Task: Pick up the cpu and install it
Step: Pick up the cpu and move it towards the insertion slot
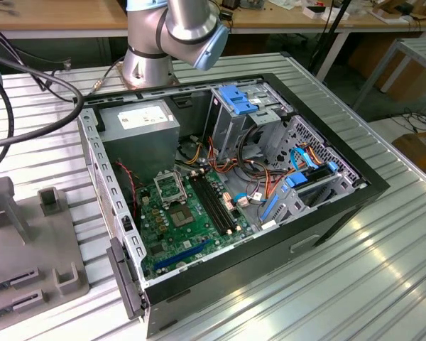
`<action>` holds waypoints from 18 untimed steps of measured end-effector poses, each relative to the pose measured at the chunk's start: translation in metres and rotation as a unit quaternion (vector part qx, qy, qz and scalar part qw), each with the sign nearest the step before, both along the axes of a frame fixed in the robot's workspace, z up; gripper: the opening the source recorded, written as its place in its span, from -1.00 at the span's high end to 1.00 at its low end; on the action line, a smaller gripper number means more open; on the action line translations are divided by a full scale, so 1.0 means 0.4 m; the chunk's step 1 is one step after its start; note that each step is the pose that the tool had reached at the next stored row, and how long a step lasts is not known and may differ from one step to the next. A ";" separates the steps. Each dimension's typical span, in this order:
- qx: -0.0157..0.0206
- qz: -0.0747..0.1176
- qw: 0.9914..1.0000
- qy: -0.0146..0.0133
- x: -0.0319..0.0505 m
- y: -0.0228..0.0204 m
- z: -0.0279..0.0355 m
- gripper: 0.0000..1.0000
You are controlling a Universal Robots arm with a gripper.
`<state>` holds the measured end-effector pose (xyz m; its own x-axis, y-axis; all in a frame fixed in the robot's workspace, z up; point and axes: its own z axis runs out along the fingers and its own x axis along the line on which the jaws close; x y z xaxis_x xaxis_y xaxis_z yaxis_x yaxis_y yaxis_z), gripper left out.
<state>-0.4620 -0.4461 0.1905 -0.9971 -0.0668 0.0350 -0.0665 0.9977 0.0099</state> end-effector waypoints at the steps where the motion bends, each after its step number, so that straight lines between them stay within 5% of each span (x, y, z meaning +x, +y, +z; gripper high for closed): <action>1: 0.000 0.000 1.000 0.000 0.000 0.000 0.000 -0.32; 18: 0.000 -0.001 1.000 0.000 0.008 -0.004 -0.002 -0.32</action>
<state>-0.4589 -0.4478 0.1899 -0.9973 -0.0643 0.0348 -0.0640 0.9979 0.0095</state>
